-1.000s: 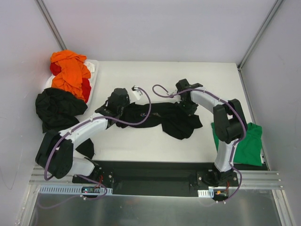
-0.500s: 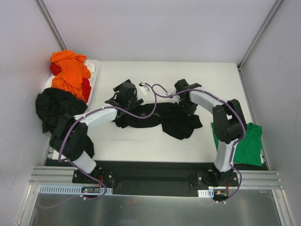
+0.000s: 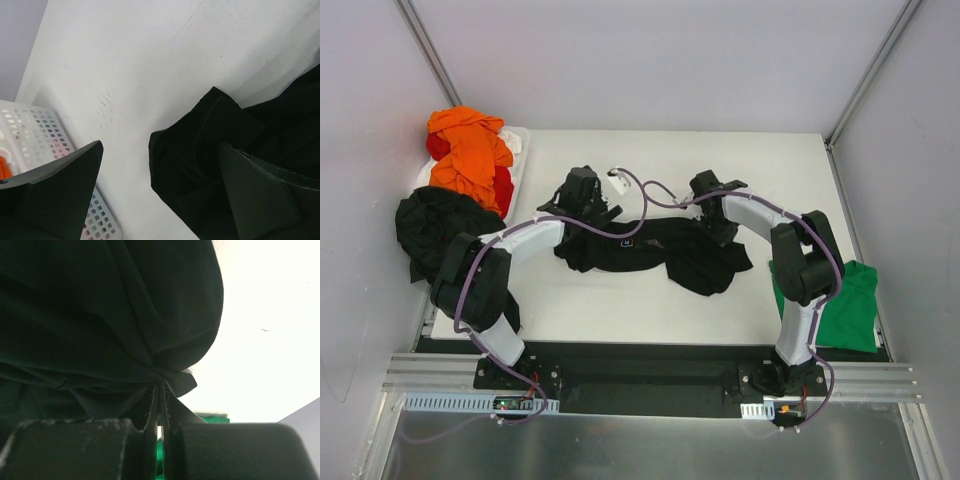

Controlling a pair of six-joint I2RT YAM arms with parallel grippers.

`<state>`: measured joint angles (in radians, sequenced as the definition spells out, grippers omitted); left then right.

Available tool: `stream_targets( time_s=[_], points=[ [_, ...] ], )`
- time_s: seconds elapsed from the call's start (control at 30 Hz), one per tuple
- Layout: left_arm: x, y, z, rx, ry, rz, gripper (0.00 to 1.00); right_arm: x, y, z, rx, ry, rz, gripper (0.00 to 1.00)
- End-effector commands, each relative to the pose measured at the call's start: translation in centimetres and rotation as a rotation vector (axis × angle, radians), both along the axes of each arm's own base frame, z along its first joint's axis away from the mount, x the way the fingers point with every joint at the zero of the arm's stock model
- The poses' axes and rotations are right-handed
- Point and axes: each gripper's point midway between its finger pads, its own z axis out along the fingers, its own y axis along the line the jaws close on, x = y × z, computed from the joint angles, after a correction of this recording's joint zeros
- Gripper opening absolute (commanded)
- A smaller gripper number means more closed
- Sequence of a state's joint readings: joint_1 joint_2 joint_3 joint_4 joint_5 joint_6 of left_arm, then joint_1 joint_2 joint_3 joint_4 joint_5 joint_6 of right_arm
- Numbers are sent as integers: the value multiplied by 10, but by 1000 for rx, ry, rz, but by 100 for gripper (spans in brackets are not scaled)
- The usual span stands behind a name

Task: Fold and stack the t-shirts
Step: Flatten out the tshirt

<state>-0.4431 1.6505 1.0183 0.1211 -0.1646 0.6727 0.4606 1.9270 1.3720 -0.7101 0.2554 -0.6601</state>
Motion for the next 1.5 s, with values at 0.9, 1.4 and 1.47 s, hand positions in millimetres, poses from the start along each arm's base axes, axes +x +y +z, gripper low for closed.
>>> stream_targets(
  time_s=[0.9, 1.4, 1.47],
  points=[
    [-20, -29, -41, -232, 262, -79, 26, -1, 0, 7, 3, -27, 18, 1],
    [-1, -4, -7, -184, 140, 30, 0, 3, -7, 36, -14, -102, 9, 1],
    [4, 1, 3, -174, 108, 53, 0, 3, -9, 44, -15, -116, 3, 1]
  ],
)
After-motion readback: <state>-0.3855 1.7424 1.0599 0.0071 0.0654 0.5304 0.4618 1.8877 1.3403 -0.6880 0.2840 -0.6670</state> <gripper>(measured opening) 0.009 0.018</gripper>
